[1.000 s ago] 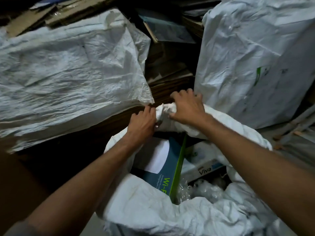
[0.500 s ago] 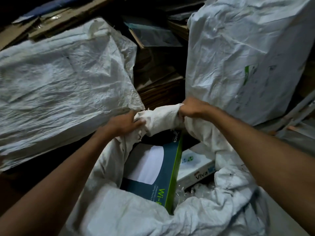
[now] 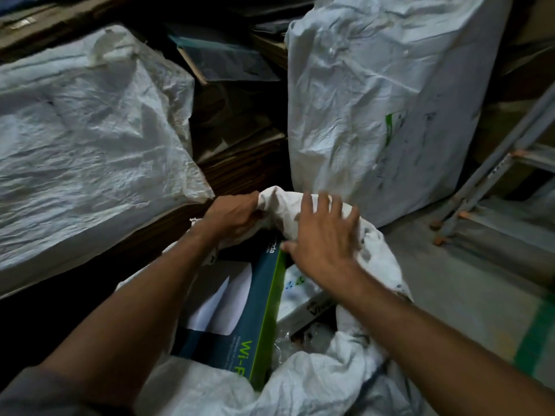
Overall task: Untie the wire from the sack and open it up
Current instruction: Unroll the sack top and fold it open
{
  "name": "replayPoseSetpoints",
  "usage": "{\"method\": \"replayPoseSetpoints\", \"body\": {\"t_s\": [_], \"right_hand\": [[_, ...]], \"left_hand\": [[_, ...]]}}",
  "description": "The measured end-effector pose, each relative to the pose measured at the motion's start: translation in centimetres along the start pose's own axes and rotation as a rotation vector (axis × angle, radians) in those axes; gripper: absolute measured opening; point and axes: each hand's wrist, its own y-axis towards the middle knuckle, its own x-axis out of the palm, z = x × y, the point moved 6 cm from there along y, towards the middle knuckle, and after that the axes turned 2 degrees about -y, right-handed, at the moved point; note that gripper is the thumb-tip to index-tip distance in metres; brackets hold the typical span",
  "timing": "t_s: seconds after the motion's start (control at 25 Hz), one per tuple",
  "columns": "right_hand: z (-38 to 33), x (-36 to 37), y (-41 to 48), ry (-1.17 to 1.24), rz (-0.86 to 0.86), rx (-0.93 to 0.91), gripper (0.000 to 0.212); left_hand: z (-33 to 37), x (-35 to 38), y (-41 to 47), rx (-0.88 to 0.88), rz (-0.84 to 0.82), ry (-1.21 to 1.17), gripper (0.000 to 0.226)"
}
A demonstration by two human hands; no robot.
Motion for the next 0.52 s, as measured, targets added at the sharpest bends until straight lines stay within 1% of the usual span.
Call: {"method": "replayPoseSetpoints", "body": {"t_s": [0.04,0.08,0.12,0.16,0.2,0.24,0.28,0.32,0.36,0.4,0.44,0.48,0.52], "right_hand": [[-0.3,1.5,-1.3,-0.024,-0.031,0.008,0.111],[-0.1,2.7,-1.9,-0.058,-0.073,0.022,0.117],[0.6,3.6,-1.6,-0.085,-0.084,0.026,0.117],[1.6,4.0,-0.7,-0.103,-0.083,0.023,0.11],[2.6,4.0,0.4,-0.073,-0.1,0.004,0.096],[3.6,3.9,1.6,0.007,-0.132,-0.013,0.079],[4.7,3.5,3.0,0.129,-0.187,0.002,0.062],[5.9,3.1,4.3,0.287,-0.267,0.059,0.048],[7.1,2.5,5.6,0.45,-0.333,0.119,0.035],[8.2,1.8,6.8,0.579,-0.386,0.164,0.024],[9.1,1.4,7.5,0.666,-0.47,0.19,0.018],[9.6,1.4,7.3,0.716,-0.621,0.213,0.013],[9.9,2.1,6.5,0.769,-0.81,0.238,0.009]], "left_hand": [[-0.5,0.0,0.0,0.018,-0.067,-0.081,0.034],[-0.5,-0.3,-0.2,0.028,-0.14,-0.185,0.026],[-0.4,-0.4,-0.5,0.01,-0.219,-0.287,0.017],[-0.3,-0.4,-0.8,-0.029,-0.27,-0.36,0.012],[-0.4,-0.4,-1.0,-0.073,-0.29,-0.41,0.018],[-0.4,-0.4,-1.2,-0.108,-0.296,-0.422,0.026],[-0.2,-0.6,-1.2,-0.124,-0.271,-0.379,0.033],[-0.2,-1.2,-0.9,-0.123,-0.201,-0.293,0.036],[-0.1,-2.1,-0.5,-0.111,-0.077,-0.165,0.037],[0.4,-3.4,0.0,-0.082,0.084,-0.012,0.042],[1.4,-4.4,0.5,-0.017,0.227,0.13,0.056],[3.1,-4.8,0.9,0.088,0.313,0.225,0.071],[5.0,-4.4,1.3,0.204,0.334,0.278,0.083]]}}
